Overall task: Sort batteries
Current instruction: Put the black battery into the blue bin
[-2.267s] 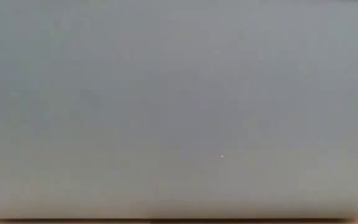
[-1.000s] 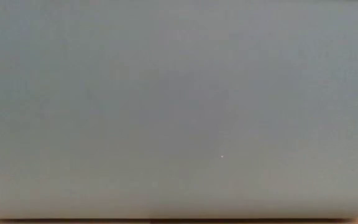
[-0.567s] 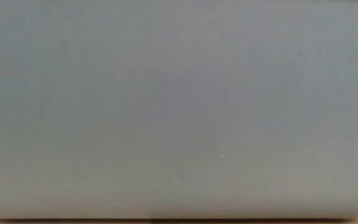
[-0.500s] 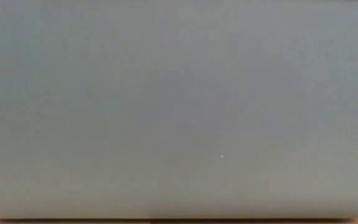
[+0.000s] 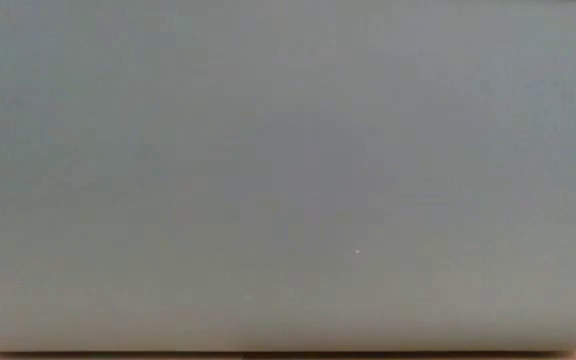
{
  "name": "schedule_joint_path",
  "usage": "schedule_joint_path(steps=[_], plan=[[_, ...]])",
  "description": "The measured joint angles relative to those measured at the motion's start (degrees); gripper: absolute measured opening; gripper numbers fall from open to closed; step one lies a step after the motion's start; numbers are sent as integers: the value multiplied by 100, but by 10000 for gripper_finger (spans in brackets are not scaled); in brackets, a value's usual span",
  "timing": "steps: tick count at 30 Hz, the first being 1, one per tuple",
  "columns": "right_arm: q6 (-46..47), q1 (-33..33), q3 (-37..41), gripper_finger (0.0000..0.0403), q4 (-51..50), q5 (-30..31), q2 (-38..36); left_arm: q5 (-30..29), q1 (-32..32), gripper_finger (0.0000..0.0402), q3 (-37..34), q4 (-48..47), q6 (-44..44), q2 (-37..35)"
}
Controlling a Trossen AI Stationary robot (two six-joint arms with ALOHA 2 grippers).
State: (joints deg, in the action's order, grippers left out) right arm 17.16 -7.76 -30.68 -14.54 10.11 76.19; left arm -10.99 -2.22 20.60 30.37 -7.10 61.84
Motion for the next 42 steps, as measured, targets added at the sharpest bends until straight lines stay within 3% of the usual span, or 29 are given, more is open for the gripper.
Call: schedule_joint_path(steps=[18, 30, 42], plan=[[236, -999, -30, 51, 2995, -131, 8, 1, -2, 98, 0, -4, -89, 0], [645, -1938, -767, 51, 2997, -209, 97, -198, -2, 98, 0, 44, -412, 0], [963, -2380, -1942, 59, 2455, -275, 1577, -196, 0, 98, 2, 87, -568, 2]])
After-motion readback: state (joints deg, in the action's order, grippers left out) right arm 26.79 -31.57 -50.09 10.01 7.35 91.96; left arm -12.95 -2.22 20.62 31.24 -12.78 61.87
